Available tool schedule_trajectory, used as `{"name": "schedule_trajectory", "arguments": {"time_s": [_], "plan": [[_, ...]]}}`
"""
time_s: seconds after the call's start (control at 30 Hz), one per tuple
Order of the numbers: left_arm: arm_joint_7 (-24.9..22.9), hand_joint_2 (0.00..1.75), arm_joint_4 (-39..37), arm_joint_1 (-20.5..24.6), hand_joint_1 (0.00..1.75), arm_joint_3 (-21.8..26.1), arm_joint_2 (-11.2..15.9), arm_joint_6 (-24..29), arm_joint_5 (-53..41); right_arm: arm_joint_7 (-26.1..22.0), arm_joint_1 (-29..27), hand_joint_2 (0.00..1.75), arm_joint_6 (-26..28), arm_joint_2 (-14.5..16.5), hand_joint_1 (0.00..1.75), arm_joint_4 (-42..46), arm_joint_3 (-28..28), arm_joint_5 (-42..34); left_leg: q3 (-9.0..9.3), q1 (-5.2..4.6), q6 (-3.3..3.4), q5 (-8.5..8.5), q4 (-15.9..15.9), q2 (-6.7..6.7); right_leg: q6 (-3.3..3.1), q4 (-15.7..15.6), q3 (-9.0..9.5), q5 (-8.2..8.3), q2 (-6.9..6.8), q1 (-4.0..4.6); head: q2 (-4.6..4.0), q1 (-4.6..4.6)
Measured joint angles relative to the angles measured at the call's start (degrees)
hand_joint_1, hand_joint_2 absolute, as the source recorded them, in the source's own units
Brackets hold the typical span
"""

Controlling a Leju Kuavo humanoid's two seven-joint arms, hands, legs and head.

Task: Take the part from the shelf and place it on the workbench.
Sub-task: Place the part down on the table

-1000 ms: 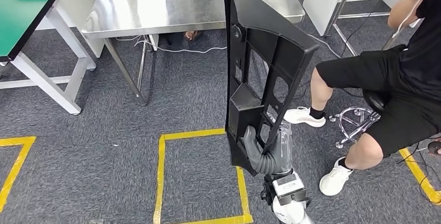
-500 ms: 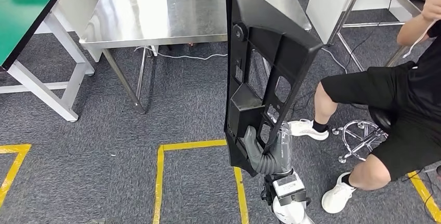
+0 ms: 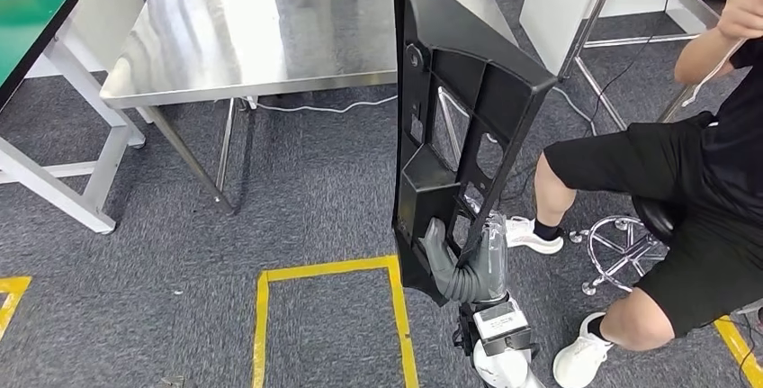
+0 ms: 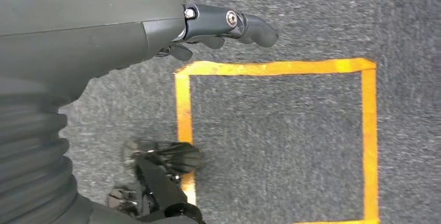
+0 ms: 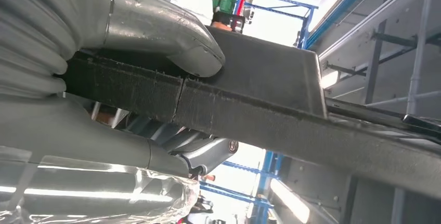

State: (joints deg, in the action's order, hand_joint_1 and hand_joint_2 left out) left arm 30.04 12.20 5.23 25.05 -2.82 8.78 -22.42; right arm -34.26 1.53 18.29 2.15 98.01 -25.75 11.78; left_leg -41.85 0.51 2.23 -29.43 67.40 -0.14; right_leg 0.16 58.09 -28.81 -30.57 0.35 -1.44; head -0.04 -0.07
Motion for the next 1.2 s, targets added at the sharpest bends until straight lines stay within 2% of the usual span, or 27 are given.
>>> {"name": "schedule_trajectory", "arguments": {"time_s": [0.07, 0.1, 0.17, 0.23, 0.27, 0.3, 0.37, 0.4, 0.43, 0.47, 0.5, 0.53, 0.57, 0.6, 0.63, 0.67, 0.7, 0.77, 0.8, 0.87, 0.93, 0.97, 1.0, 1.07, 1.1, 1.13, 1.2], "plan": [[-0.1, 1.75, 0.0, -0.1, 0.0, 0.0, 0.2, 0.0, -0.1, 0.0, 0.1, 1.75, 0.1, 0.0, 1.75, -0.1, 0.0, 0.0, 1.2, -1.05, 2.25, 6.46, -5.6, -0.54, 0.12, -0.6, 1.64, -1.1, 0.2, 0.12, 0.0, 0.36], [-0.2, 1.75, 0.0, -0.1, 0.0, 0.0, 0.4, 0.0, -0.2, -0.1, 0.1, 1.75, 0.2, 0.1, 1.75, -0.1, 0.0, 0.1, 1.81, -1.58, 3.04, 8.29, -7.2, -0.69, 0.3, -1.3, 2.27, -1.36, 0.35, -0.01, 0.0, 0.41], [-0.4, 1.75, 0.0, 0.0, 0.0, 0.0, 0.5, 0.0, -0.3, 0.1, 0.3, 1.75, 0.7, 0.1, 1.75, -0.2, 0.1, 0.8, 3.94, -2.3, 3.95, 8.58, -9.5, -0.76, 1.3, -2.3, 3.91, -0.85, 0.43, -0.05, 0.01, 0.2], [-0.5, 1.75, 0.1, 0.1, 0.0, 0.0, 0.5, -0.1, -0.6, 0.5, 1.0, 1.75, 1.3, 0.0, 1.75, -0.2, 0.2, 1.6, 6.99, -2.35, 4.59, 8.42, -12.0, -0.72, 1.92, -1.0, 4.17, -0.28, 0.22, 0.18, 0.0, -0.13], [-0.6, 1.75, 0.1, 0.3, 0.0, 0.0, 0.5, -0.1, -0.7, 0.8, 1.6, 1.75, 1.4, -0.1, 1.75, -0.3, 0.3, 1.9, 7.99, -2.28, 4.75, 8.32, -12.8, -0.76, 1.77, 1.1, 3.2, -0.4, 0.15, 0.26, 0.0, -0.18], [-0.6, 1.75, 0.1, 0.4, 0.0, 0.0, 0.4, -0.2, -0.8, 1.1, 2.2, 1.75, 1.5, -0.2, 1.75, -0.3, 0.4, 2.1, 8.82, -2.14, 4.75, 8.15, -13.3, -0.76, 1.48, 4.4, 0.86, -0.91, 0.1, 0.29, 0.0, -0.22], [-0.7, 1.75, 0.1, 0.6, 0.0, 0.0, 0.2, -0.2, -0.8, 1.6, 3.0, 1.75, 1.6, -0.4, 1.75, -0.6, 0.6, 2.1, 9.57, -2.18, 4.62, 7.22, -13.4, -0.99, 0.93, 11.1, -4.81, -3.28, 0.06, 0.33, 0.01, -0.16], [-0.7, 1.75, 0.1, 0.6, 0.0, 0.0, 0.1, -0.2, -0.8, 1.8, 3.2, 1.75, 1.6, -0.6, 1.75, -0.9, 0.7, 2.1, 10.04, -2.17, 4.43, 6.64, -13.4, -1.15, 0.95, 12.9, -7.26, -4.54, 0.05, 0.29, 0.01, -0.11], [-0.8, 1.75, 0.1, 0.6, 0.0, 0.0, 0.0, -0.2, -0.8, 2.0, 3.4, 1.75, 1.5, -0.7, 1.75, -1.1, 0.8, 2.0, 10.67, -2.16, 4.16, 5.99, -13.4, -1.32, 1.2, 12.9, -8.76, -5.04, 0.03, 0.22, 0.0, -0.09], [-0.8, 1.75, 0.1, 0.5, 0.0, 0.0, -0.1, -0.2, -0.7, 2.1, 3.5, 1.75, 1.5, -0.8, 1.75, -1.4, 0.8, 1.9, 11.42, -2.13, 3.83, 5.3, -13.3, -1.49, 1.74, 11.0, -9.27, -4.25, 0.02, 0.12, 0.0, -0.1], [-0.9, 1.75, 0.1, 0.5, 0.0, 0.0, -0.2, -0.2, -0.7, 2.2, 3.8, 1.75, 1.4, -0.9, 1.75, -1.7, 0.8, 1.8, 12.21, -2.1, 3.46, 4.53, -13.1, -1.63, 2.68, 7.6, -8.96, -2.08, -0.01, -0.03, 0.0, -0.08], [-0.9, 1.75, 0.1, 0.4, 0.0, 0.0, -0.3, -0.1, -0.6, 2.2, 3.9, 1.75, 1.3, -1.0, 1.75, -2.0, 0.8, 1.8, 12.74, -2.08, 3.06, 3.7, -12.9, -1.73, 3.63, 4.1, -8.26, 1.15, -0.11, -0.19, 0.0, -0.07], [-0.9, 1.75, 0.1, 0.4, 0.0, 0.0, -0.3, 0.0, -0.5, 2.2, 4.1, 1.75, 1.2, -1.0, 1.75, -2.3, 0.8, 1.7, 13.23, -2.13, 2.68, 2.8, -12.4, -1.82, 3.9, 1.1, -7.62, 3.81, -0.24, -0.21, 0.0, -0.07], [-1.0, 1.75, 0.0, 0.4, 0.0, 0.1, -0.3, 0.1, -0.4, 2.3, 4.3, 1.75, 1.1, -1.0, 1.75, -2.5, 0.8, 1.7, 13.43, -2.21, 2.33, 1.94, -12.0, -1.84, 3.61, -0.7, -6.96, 5.8, -0.28, -0.19, 0.01, -0.14], [-1.0, 1.75, 0.0, 0.4, 0.0, 0.1, -0.3, 0.2, -0.3, 2.4, 4.5, 1.75, 1.0, -1.0, 1.75, -2.8, 0.8, 1.6, 13.51, -2.26, 2.04, 1.29, -11.5, -1.82, 2.79, -1.2, -6.62, 6.81, -0.31, -0.13, 0.01, -0.21], [-1.1, 1.75, 0.0, 0.3, 0.0, 0.2, -0.3, 0.3, -0.2, 2.5, 4.7, 1.75, 0.9, -1.0, 1.75, -3.0, 0.7, 1.5, 13.69, -2.27, 1.84, 0.82, -11.2, -1.8, 1.73, -1.3, -6.37, 6.67, -0.23, -0.05, 0.01, -0.28], [-1.1, 1.75, 0.0, 0.3, 0.0, 0.3, -0.2, 0.4, -0.1, 2.6, 4.9, 1.75, 0.8, -0.9, 1.75, -3.2, 0.7, 1.4, 13.54, -2.18, 1.64, 0.61, -10.7, -1.71, 1.06, -1.3, -5.87, 6.65, -0.09, -0.21, 0.01, -0.34], [-1.1, 1.75, 0.1, 0.3, 0.0, 0.4, -0.2, 0.6, -0.1, 2.6, 5.5, 1.75, 0.7, -0.7, 1.75, -3.5, 0.7, 1.3, 11.75, -1.87, 0.96, 0.97, -7.2, -1.21, 0.09, -1.5, -4.9, 6.17, -0.02, -0.56, 0.01, -0.39], [-1.1, 1.75, 0.1, 0.3, 0.0, 0.4, -0.1, 0.6, -0.1, 2.7, 5.9, 1.75, 0.7, -0.6, 1.75, -3.7, 0.6, 1.2, 9.64, -1.58, 0.44, 0.88, -3.8, -0.87, -0.31, -1.6, -4.26, 5.74, -0.01, -0.72, 0.01, -0.46], [-1.0, 1.75, 0.0, 0.1, 0.0, 0.5, -0.2, 0.7, 0.0, 2.7, 6.2, 1.75, 0.6, -0.5, 1.75, -4.1, 0.5, 1.2, 4.39, -0.76, -0.65, -1.06, 3.3, -0.36, -0.76, -1.7, -3.08, 4.6, -0.06, -0.75, 0.0, -0.58], [-1.0, 1.75, 0.0, -0.1, 0.0, 0.5, -0.2, 0.8, -0.1, 2.7, 6.3, 1.75, 0.6, -0.5, 1.75, -4.4, 0.5, 1.1, 0.69, 0.12, -1.43, -3.3, 6.2, -0.12, -0.65, -1.8, -1.62, 3.32, -0.01, -0.83, 0.0, -0.56], [-1.0, 1.75, 0.0, -0.2, 0.0, 0.5, -0.2, 0.8, -0.1, 2.7, 6.3, 1.75, 0.6, -0.5, 1.75, -4.6, 0.4, 1.0, 0.04, 0.47, -1.66, -2.93, 5.3, -0.05, -0.51, -1.8, -0.72, 2.65, 0.01, -0.88, 0.0, -0.56], [-0.9, 1.75, 0.0, -0.3, 0.0, 0.6, -0.2, 0.8, -0.1, 2.7, 6.3, 1.75, 0.6, -0.5, 1.75, -4.8, 0.4, 1.0, 0.26, 0.71, -1.74, -1.08, 2.6, 0.03, -0.31, -1.8, 0.28, 1.93, 0.02, -0.95, 0.0, -0.56], [-0.8, 1.75, 0.0, -0.4, 0.0, 0.6, -0.2, 0.8, -0.1, 2.7, 6.4, 1.75, 0.6, -0.5, 1.75, -5.0, 0.2, 0.9, 1.72, 0.81, -1.5, 5.07, -4.5, 0.23, 0.21, -1.9, 2.03, 0.52, 0.06, -1.01, 0.0, -0.6], [-0.8, 1.75, 0.0, -0.5, 0.0, 0.7, -0.2, 0.8, -0.1, 2.7, 6.5, 1.75, 0.6, -0.5, 1.75, -5.2, 0.1, 0.9, 2.42, 0.69, -1.19, 7.42, -7.2, 0.39, 0.59, -2.1, 2.66, -0.14, 0.14, -0.97, 0.0, -0.65], [-0.8, 1.75, 0.0, -0.6, 0.0, 0.7, -0.2, 0.8, -0.1, 2.8, 6.5, 1.75, 0.6, -0.5, 1.75, -5.3, 0.0, 0.8, 2.9, 0.47, -0.87, 8.59, -8.7, 0.54, 1.01, -2.6, 3.34, -0.59, 0.21, -0.87, 0.0, -0.72], [-0.6, 1.75, 0.0, -0.7, 0.0, 0.8, -0.2, 0.8, -0.1, 2.9, 6.7, 1.75, 0.6, -0.4, 1.75, -5.5, -0.2, 0.7, 4.08, -0.01, -0.06, 8.13, -9.8, 0.52, 2.22, -3.0, 4.88, -0.56, 0.22, -0.51, 0.0, -0.8]]}}
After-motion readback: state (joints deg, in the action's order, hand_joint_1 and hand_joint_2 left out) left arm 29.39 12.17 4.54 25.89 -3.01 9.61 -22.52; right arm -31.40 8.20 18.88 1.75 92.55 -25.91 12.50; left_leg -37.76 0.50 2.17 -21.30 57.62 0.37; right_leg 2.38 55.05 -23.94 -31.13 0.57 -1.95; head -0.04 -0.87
